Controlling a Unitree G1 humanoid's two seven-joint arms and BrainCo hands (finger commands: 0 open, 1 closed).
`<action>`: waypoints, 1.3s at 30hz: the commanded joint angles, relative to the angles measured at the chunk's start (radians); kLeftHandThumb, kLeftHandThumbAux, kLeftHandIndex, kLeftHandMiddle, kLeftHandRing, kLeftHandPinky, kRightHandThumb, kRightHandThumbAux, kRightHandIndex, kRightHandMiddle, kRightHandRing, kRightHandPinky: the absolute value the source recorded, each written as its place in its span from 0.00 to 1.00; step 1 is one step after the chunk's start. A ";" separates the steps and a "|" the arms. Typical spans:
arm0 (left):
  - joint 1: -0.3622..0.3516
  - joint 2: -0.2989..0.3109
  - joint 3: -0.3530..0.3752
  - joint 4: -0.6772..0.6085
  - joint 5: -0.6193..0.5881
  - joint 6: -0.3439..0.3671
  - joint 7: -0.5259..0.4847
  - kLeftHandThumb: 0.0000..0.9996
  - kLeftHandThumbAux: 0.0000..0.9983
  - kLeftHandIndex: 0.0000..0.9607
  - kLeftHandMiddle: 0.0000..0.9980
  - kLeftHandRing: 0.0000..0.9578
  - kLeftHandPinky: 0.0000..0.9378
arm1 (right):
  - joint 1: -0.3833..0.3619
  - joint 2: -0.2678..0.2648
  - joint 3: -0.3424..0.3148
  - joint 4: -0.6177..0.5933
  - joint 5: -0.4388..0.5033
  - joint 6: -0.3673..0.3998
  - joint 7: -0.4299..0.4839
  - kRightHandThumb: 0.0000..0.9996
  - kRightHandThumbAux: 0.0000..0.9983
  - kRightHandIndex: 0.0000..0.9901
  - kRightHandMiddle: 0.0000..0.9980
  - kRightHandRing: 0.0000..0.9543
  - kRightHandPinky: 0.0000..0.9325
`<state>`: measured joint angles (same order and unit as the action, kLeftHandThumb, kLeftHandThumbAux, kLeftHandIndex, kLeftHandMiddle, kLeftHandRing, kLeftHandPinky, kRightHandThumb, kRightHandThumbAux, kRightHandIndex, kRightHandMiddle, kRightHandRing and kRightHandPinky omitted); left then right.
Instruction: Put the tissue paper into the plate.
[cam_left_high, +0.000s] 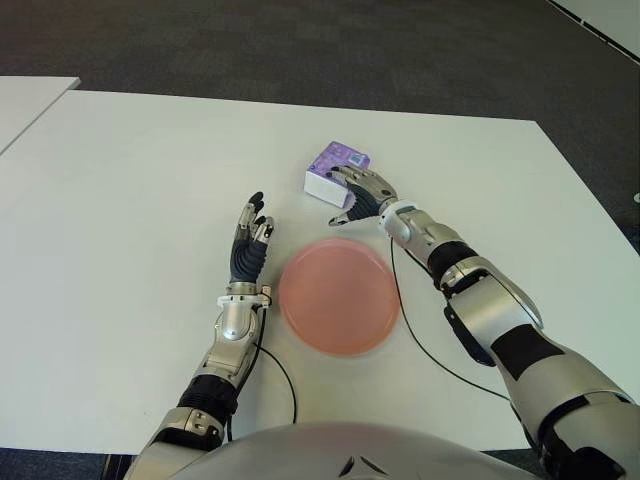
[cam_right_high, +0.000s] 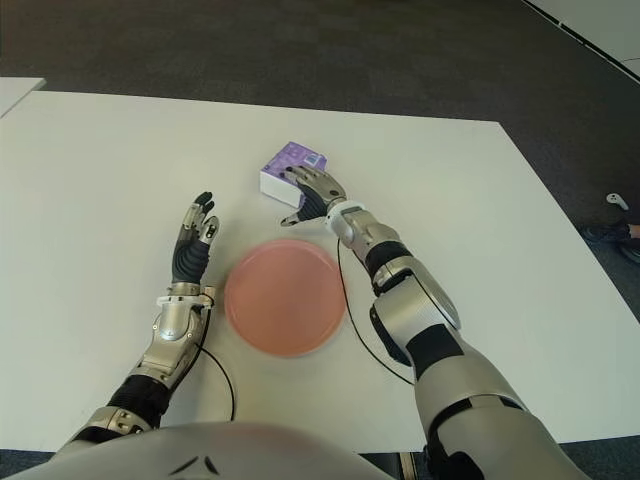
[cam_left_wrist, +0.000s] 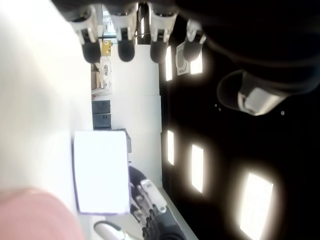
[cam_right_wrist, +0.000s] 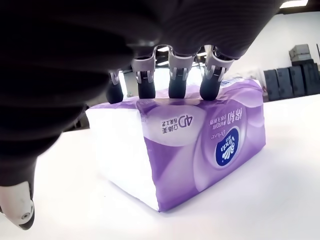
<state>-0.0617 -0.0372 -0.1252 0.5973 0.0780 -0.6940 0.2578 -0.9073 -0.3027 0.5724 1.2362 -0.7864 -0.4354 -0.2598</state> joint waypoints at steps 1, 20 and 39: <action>0.196 0.043 0.003 0.170 0.055 0.033 0.003 0.00 0.38 0.00 0.00 0.00 0.00 | 0.056 -0.074 -0.001 -0.002 0.012 -0.021 0.039 0.14 0.58 0.01 0.04 0.00 0.00; 0.185 0.045 0.002 0.177 0.055 0.018 -0.004 0.00 0.38 0.00 0.00 0.00 0.00 | 0.193 -0.308 -0.045 -0.244 0.038 -0.139 0.080 0.10 0.59 0.02 0.07 0.03 0.00; 0.205 0.039 -0.005 0.121 0.049 0.058 -0.012 0.00 0.38 0.00 0.00 0.00 0.00 | 0.515 -0.576 -0.193 -0.807 0.109 -0.184 0.233 0.01 0.64 0.02 0.06 0.01 0.00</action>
<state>-0.0576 -0.0374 -0.1292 0.5880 0.0779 -0.6723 0.2570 -0.4913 -0.8229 0.4173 0.5582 -0.7153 -0.6037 -0.0875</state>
